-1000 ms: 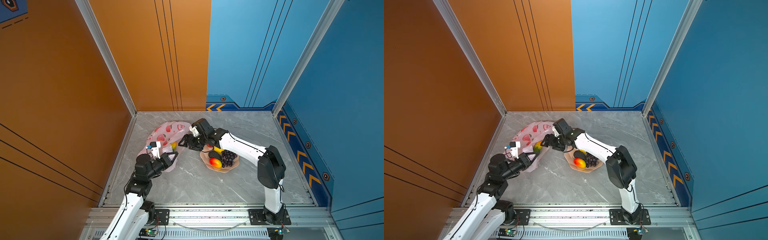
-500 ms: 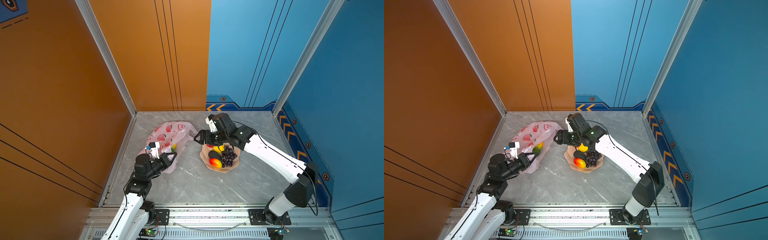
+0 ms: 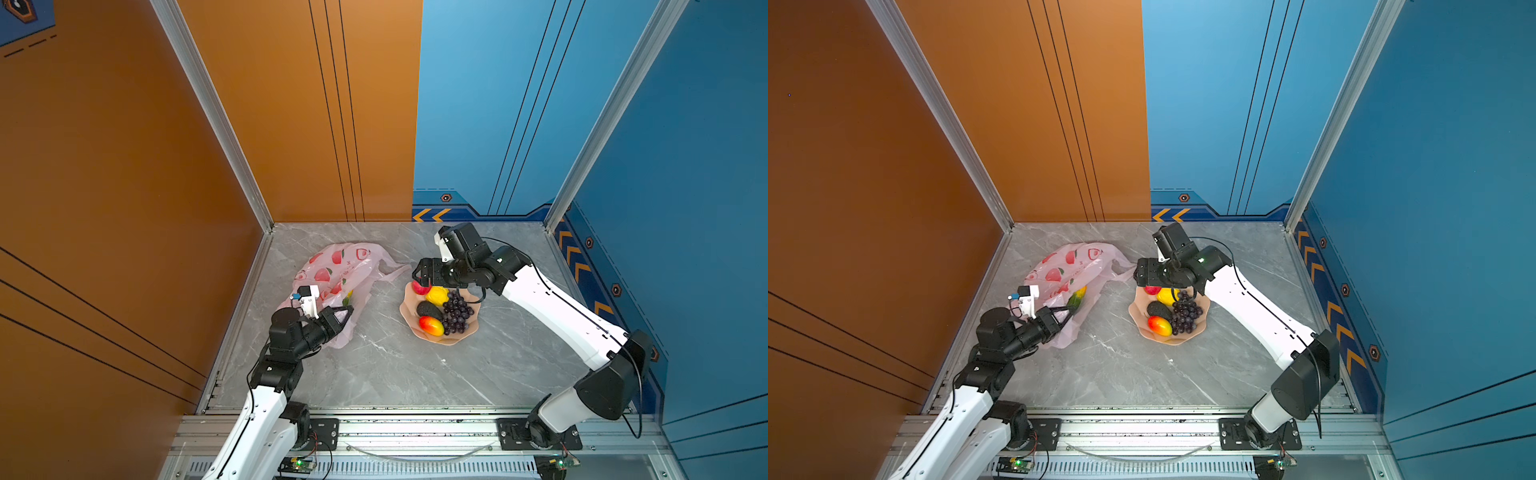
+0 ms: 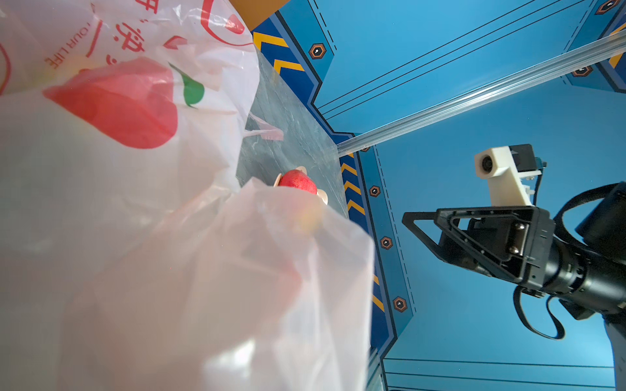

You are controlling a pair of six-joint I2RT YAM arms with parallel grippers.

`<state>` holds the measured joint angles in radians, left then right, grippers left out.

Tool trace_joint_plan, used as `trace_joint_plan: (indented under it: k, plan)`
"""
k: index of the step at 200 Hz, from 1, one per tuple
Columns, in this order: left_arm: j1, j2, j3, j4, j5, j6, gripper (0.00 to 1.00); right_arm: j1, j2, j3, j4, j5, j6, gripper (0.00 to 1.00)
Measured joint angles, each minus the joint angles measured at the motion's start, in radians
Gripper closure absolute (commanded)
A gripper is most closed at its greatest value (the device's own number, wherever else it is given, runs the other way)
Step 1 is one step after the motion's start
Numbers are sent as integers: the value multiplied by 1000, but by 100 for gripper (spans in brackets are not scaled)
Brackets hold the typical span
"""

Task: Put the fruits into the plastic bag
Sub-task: 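Open the right gripper to release the custard apple and withdraw, then move the right gripper over the bowl above the red apple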

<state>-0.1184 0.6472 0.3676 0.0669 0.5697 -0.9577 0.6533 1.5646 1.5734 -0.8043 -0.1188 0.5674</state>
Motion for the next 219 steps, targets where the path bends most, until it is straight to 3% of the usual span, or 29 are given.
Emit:
trace_joint_plan:
  k: [70,127,219]
  plan:
    - [0,29,0,-13,0,6,100,-4,153,105,-154,42,-165,2]
    - [0,64,0,-11,0,11,100,38,312,228,-272,132,-336,0]
    - [0,26,0,-9,-1,8,100,24,476,378,-306,174,-387,1]
